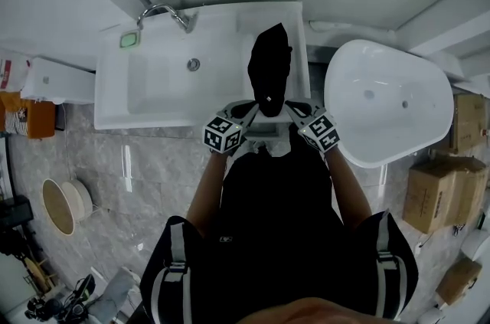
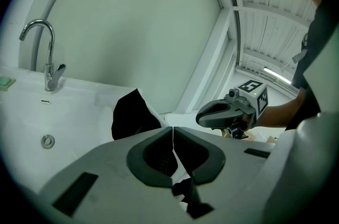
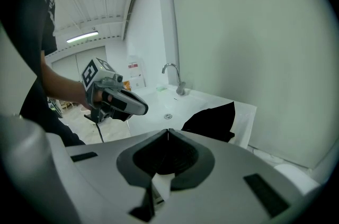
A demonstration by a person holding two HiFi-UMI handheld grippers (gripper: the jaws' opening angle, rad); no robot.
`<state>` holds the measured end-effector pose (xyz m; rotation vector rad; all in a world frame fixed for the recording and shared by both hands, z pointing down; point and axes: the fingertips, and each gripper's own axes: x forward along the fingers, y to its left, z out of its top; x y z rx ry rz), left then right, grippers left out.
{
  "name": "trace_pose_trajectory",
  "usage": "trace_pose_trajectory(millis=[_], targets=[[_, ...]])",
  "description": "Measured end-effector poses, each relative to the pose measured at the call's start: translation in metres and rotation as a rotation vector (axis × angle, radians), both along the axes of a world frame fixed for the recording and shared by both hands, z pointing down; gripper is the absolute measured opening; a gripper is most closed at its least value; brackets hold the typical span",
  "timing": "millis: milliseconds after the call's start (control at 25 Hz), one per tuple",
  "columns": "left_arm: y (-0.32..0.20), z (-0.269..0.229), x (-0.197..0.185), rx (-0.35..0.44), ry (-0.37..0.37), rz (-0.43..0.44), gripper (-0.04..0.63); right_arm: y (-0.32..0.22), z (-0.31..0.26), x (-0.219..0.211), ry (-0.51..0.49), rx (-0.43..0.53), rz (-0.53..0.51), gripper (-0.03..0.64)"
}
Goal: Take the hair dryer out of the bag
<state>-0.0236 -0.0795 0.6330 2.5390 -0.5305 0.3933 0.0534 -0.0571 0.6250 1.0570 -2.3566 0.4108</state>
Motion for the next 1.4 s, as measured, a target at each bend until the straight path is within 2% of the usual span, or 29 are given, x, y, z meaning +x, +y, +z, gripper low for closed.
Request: trace_pose_trajectory(millis=[240,440,600,720,880,960,1040,1120,1200,1400], targets=[[-0.013,0.006,0.005,-0.012,-0.006,-0.055,0.017,-0.019,0.014,0.007,0.027,-0.025,-0.06,0.06],[-0.026,0.013,0.008,-0.028,-0.029,-0.12,0.017,-0.044,0.038,0.008,0.088,-0.071,-0.132,0.061],[-0.032,0.015,0.01,-0.048,-0.043,-0.163,0.017,-0.064,0.056,0.004,0.144,-0.102,-0.19,0.097],[-0.036,0.018,0.008,-0.059,-0.058,-0.19,0.017,-0.075,0.071,0.001,0.174,-0.13,-0.193,0.131],[-0.037,0.02,0.011,-0.07,-0.071,-0.206,0.017,-0.084,0.104,0.005,0.268,-0.17,-0.191,0.215],[-0.035,0.022,0.012,-0.074,-0.081,-0.209,0.017,-0.088,0.12,0.006,0.325,-0.181,-0.199,0.229],[-0.033,0.025,0.012,-0.078,-0.093,-0.209,0.017,-0.089,0.13,0.006,0.379,-0.187,-0.208,0.233],[-0.029,0.026,0.013,-0.083,-0.099,-0.21,0.017,-0.092,0.133,0.01,0.425,-0.185,-0.206,0.189],[-0.028,0.026,0.016,-0.085,-0.097,-0.211,0.017,-0.098,0.129,0.014,0.404,-0.2,-0.184,0.108],[-0.031,0.035,0.022,-0.082,-0.101,-0.208,0.017,-0.113,0.098,0.021,0.133,-0.275,-0.069,0.091]])
